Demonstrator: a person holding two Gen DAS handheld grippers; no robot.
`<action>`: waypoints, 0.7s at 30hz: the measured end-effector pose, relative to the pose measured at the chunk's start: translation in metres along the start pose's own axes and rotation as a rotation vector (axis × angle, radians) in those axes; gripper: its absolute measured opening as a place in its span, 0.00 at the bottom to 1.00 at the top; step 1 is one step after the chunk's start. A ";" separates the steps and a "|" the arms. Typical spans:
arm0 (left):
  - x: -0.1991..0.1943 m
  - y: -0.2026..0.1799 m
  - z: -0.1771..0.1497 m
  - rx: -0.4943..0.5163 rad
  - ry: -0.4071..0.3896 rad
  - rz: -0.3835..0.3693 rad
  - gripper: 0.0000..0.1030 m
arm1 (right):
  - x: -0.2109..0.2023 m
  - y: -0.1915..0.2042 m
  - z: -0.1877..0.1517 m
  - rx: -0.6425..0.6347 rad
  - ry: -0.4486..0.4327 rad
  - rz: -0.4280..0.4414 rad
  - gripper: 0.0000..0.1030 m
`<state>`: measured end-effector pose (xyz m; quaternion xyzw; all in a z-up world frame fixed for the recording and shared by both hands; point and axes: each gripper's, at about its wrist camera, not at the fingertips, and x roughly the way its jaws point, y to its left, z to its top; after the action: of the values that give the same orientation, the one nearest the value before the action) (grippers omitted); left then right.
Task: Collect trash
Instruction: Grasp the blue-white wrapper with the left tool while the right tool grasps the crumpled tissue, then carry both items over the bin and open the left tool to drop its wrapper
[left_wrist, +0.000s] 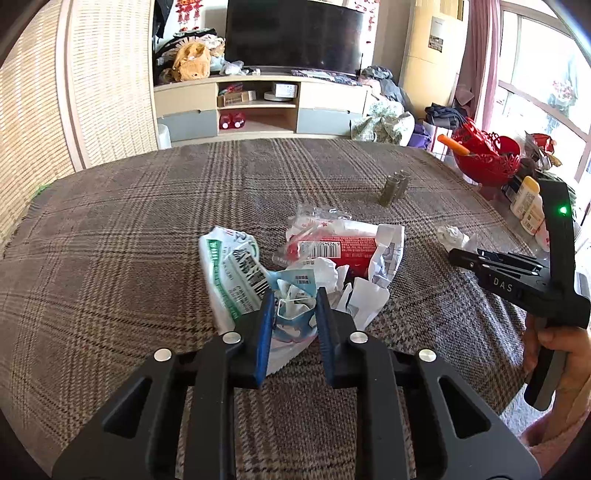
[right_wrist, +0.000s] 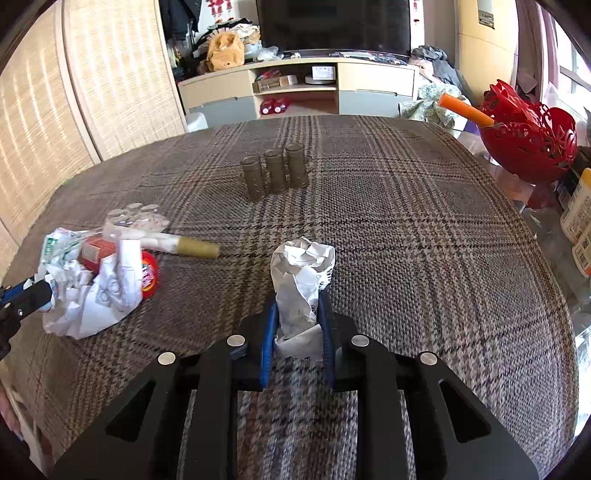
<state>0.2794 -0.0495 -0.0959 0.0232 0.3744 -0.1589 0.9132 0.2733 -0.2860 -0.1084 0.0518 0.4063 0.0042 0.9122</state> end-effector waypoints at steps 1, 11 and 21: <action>-0.005 0.001 -0.001 0.000 -0.006 0.002 0.19 | -0.003 0.001 -0.001 -0.003 -0.007 0.000 0.22; -0.067 -0.004 -0.024 -0.004 -0.064 0.026 0.19 | -0.084 0.023 -0.028 -0.054 -0.111 0.061 0.21; -0.123 -0.021 -0.080 -0.025 -0.064 0.019 0.19 | -0.149 0.042 -0.077 -0.081 -0.154 0.127 0.22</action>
<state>0.1367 -0.0226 -0.0666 0.0101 0.3469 -0.1463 0.9264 0.1181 -0.2447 -0.0447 0.0407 0.3302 0.0745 0.9401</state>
